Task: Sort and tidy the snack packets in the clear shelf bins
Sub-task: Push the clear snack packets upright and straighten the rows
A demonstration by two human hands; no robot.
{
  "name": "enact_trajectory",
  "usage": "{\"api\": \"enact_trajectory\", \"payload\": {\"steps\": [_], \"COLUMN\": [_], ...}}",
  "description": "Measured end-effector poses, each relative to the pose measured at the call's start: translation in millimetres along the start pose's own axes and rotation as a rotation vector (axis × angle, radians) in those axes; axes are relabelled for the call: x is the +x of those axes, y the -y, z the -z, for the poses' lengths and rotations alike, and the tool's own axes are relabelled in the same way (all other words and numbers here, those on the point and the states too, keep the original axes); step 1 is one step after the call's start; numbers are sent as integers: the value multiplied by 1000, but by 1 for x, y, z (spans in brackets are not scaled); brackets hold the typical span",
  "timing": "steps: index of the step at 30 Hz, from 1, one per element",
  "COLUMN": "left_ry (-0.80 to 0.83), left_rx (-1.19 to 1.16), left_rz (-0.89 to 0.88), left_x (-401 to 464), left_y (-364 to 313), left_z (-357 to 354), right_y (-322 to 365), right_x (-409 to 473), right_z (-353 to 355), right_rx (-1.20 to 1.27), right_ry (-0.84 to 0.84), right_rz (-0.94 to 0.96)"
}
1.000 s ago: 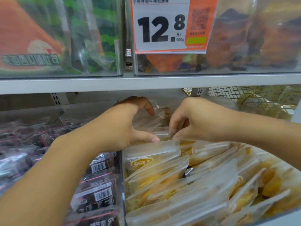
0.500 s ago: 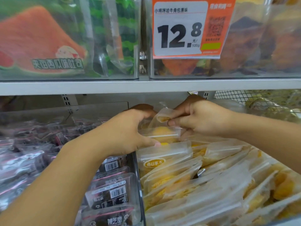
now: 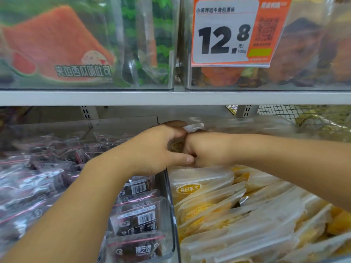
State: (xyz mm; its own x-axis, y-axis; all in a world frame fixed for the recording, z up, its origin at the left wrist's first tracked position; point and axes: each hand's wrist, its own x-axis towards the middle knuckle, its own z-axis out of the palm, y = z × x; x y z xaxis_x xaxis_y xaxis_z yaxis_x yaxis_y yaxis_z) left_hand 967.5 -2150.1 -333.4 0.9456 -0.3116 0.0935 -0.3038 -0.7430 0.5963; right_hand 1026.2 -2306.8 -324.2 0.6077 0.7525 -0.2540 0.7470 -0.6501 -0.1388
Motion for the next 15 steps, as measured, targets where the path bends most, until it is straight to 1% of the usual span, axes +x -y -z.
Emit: {"api": "enact_trajectory", "payload": {"steps": [3, 5, 7, 9, 12, 13, 15], "left_ry": [-30, -62, -102, -162, -235, -240, -226], "left_rx": [153, 232, 278, 288, 321, 323, 272], "left_rz": [4, 19, 28, 10, -21, -28, -44], "left_x": [1, 1, 1, 0, 0, -1, -4], "left_y": [-8, -12, -13, -16, -24, -28, -35], "left_z": [1, 1, 0, 0, -2, -3, -8], "right_y": [-4, -11, -17, -18, -18, -17, -15], "right_x": [-11, -32, -56, -72, -76, -73, -63], "right_z": [8, 18, 23, 20, 16, 16, 12], "right_rx": [141, 332, 413, 343, 23, -37, -42], "right_ry": [49, 37, -22, -129, -349, -378, -399], "right_rz": [-19, -34, -20, 20, -73, -108, -131]}}
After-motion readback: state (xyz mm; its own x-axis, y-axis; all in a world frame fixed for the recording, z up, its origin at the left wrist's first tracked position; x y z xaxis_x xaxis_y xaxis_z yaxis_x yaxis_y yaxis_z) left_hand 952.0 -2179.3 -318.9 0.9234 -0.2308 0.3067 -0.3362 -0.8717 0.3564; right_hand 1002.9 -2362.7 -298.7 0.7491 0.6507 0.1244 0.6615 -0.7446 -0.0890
